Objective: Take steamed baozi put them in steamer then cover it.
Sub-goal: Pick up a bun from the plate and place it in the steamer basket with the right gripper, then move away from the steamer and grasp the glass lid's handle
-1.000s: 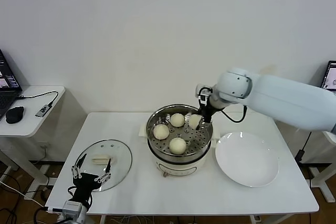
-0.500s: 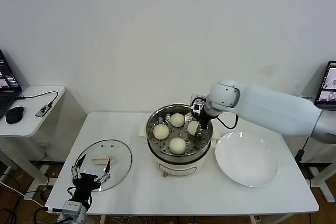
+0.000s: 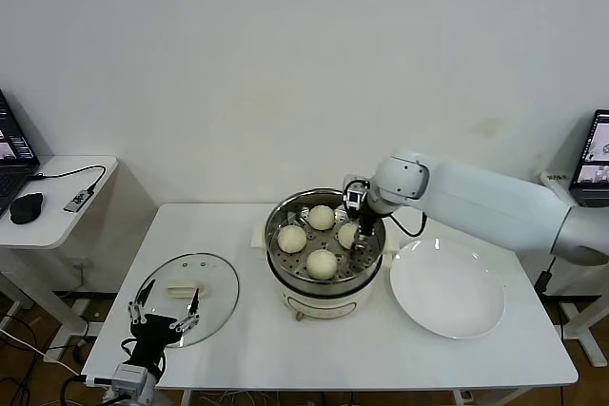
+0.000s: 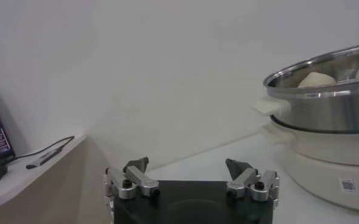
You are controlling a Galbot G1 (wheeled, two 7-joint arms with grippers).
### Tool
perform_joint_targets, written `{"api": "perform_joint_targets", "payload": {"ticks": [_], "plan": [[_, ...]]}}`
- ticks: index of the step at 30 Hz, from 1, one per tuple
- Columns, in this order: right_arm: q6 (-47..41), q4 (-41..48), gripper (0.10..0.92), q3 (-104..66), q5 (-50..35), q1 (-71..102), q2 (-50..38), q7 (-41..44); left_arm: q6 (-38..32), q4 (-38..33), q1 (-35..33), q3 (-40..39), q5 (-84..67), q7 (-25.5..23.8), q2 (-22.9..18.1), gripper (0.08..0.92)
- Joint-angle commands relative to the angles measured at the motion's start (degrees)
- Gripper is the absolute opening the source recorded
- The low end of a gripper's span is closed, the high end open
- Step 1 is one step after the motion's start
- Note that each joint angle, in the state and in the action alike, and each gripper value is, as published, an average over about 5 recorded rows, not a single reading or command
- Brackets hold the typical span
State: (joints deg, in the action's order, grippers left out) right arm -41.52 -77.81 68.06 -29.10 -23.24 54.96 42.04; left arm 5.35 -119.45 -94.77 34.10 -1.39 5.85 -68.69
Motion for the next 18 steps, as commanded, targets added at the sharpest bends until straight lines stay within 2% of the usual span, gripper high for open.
{"api": "perform_joint_targets", "payload": {"ticks": [1,8,13,18], "plan": [[-0.1,-3.8,0.805,-3.5,-0.9,-1.7,-3.6,0.0,-0.1,0.1,0.0,0.1,-0.1,0.0,0.1,0.823],[0.7,-14.7,0.823,-7.7,-3.3,-1.4,-12.5,-4.8,-0.2,0.3,0.0,0.3,-0.2,0.1,0.3,0.823],[6.4,-21.7,0.823,-17.5,-7.5,8.6,-21.3,-18.0,-0.5,0.6,0.0,0.1,-0.2,0.2,0.2,0.823],[19.2,-25.3,0.823,-39.6,-6.2,32.8,-26.1,-30.9,-0.7,0.5,0.0,-0.2,0.2,0.3,-0.2,0.823]]}}
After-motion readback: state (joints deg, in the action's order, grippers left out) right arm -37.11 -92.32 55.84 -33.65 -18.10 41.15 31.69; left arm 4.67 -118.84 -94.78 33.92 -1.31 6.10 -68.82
